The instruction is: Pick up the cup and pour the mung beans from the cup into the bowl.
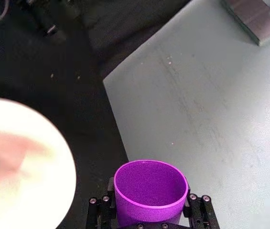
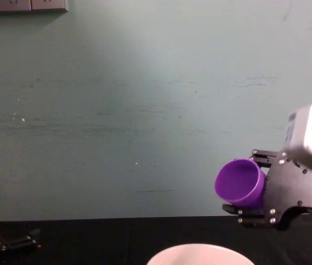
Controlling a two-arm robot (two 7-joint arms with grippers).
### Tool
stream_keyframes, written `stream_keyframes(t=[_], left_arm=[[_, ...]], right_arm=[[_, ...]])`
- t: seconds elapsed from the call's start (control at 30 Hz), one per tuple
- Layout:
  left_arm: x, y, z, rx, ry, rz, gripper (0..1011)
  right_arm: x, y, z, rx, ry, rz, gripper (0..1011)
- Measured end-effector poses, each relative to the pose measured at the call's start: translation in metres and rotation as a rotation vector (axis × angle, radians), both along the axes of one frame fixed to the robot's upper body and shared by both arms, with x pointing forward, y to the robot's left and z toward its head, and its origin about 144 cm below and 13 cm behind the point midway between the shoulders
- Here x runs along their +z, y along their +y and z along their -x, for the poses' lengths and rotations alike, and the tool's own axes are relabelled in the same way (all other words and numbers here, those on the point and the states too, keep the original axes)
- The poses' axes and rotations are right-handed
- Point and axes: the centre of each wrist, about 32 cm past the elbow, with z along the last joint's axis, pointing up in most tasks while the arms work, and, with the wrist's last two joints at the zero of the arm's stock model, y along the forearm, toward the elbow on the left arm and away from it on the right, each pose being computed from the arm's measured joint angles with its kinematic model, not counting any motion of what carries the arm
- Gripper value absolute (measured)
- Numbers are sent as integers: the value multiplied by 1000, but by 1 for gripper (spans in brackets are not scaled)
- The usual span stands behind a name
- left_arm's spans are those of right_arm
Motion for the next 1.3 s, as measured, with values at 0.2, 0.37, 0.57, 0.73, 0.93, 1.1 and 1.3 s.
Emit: stream_keyframes(t=[0.2, 0.37, 0.57, 0.73, 0.93, 1.1, 1.3], left_arm=[[0, 0, 0, 0, 0, 0, 1000], [0, 0, 0, 0, 0, 0, 1000], [0, 0, 0, 0, 0, 0, 1000], [0, 0, 0, 0, 0, 0, 1000], [0, 0, 0, 0, 0, 0, 1000], [0, 0, 0, 0, 0, 0, 1000], [0, 0, 0, 0, 0, 0, 1000]], right_arm=[[-2, 6, 3, 1, -92, 121, 754], [-3, 10, 5, 10, -145, 200, 754], [-6, 13, 7, 36, -219, 290, 754], [-8, 15, 9, 49, -269, 343, 754], [-8, 16, 11, 68, -308, 394, 754], [-8, 17, 13, 75, -340, 439, 754], [-10, 17, 14, 73, -375, 486, 754]])
